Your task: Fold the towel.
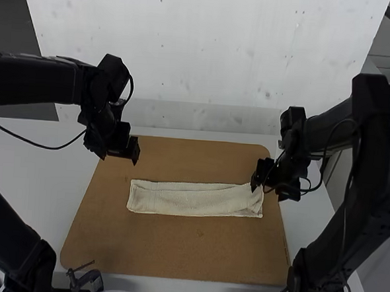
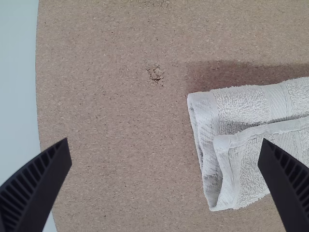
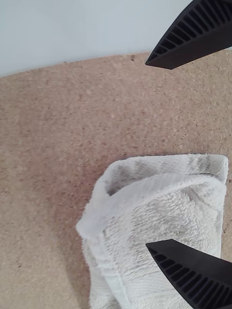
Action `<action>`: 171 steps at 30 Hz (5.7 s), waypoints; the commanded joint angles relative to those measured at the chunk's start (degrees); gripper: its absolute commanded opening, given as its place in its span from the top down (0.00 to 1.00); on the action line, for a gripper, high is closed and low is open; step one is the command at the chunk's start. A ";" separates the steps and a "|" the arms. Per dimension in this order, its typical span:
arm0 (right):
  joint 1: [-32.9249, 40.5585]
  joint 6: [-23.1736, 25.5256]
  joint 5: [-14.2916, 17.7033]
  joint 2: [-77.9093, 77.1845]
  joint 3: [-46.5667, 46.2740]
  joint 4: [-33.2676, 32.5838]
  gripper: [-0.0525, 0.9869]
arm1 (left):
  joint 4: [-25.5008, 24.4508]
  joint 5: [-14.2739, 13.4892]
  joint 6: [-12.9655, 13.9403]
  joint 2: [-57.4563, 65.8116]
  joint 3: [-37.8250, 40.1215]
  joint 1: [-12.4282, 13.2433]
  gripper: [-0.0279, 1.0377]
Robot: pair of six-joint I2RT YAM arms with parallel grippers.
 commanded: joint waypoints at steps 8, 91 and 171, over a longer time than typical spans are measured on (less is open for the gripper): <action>0.79 3.54 -1.13 10.59 3.34 -0.75 0.19 | 0.65 0.68 1.63 -1.70 -1.09 1.86 0.03; 40.70 20.32 15.22 19.82 32.00 -16.05 0.93 | 5.13 0.85 6.20 -6.62 -5.92 8.98 0.04; 42.98 19.45 17.76 13.84 33.93 -18.60 0.31 | 10.23 2.87 8.75 -9.25 -9.44 12.85 0.05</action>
